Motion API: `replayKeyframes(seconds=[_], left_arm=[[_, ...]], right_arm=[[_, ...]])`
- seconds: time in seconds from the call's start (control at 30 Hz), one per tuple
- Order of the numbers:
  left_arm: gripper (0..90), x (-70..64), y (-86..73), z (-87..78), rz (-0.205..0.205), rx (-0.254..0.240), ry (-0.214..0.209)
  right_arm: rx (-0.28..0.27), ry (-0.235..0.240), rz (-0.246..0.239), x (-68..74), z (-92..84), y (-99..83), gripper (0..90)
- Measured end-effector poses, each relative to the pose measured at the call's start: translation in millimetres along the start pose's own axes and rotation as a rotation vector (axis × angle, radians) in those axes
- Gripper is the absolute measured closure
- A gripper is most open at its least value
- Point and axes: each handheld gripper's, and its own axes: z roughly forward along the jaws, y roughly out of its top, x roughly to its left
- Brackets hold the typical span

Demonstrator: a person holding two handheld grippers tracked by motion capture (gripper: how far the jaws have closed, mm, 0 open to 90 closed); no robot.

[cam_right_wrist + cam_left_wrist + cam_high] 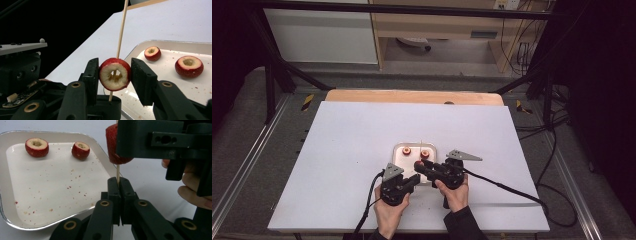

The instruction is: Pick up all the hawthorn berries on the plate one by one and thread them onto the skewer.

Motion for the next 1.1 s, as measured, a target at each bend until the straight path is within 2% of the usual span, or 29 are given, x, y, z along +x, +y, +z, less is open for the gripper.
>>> replayKeyframes(seconds=[0.3, 0.6, 0.77, 0.87, 1.1], left_arm=[[88.5, 1.9, 0.7, -1.6, 0.038, -0.001, -0.002], [88.4, 10.6, -3.2, -11.0, 0.087, 0.026, 0.039], [88.3, 18.3, -6.9, -19.8, 0.095, 0.036, 0.058], [88.2, 21.9, -9.2, -24.2, 0.100, 0.034, 0.062], [88.1, 27.2, -14.0, -31.5, 0.113, 0.038, 0.062]], right_arm=[[0.018, 0.009, -0.003, 0.6, 0.2, -1.9, 59.3], [0.056, -0.020, -0.075, -5.6, -7.6, 13.5, 30.3], [0.123, -0.071, -0.107, -13.3, -11.4, 24.1, 17.2], [0.168, -0.106, -0.143, -18.7, -12.9, 28.9, 11.3], [0.289, -0.166, -0.218, -26.9, -15.6, 34.7, 6.1]])
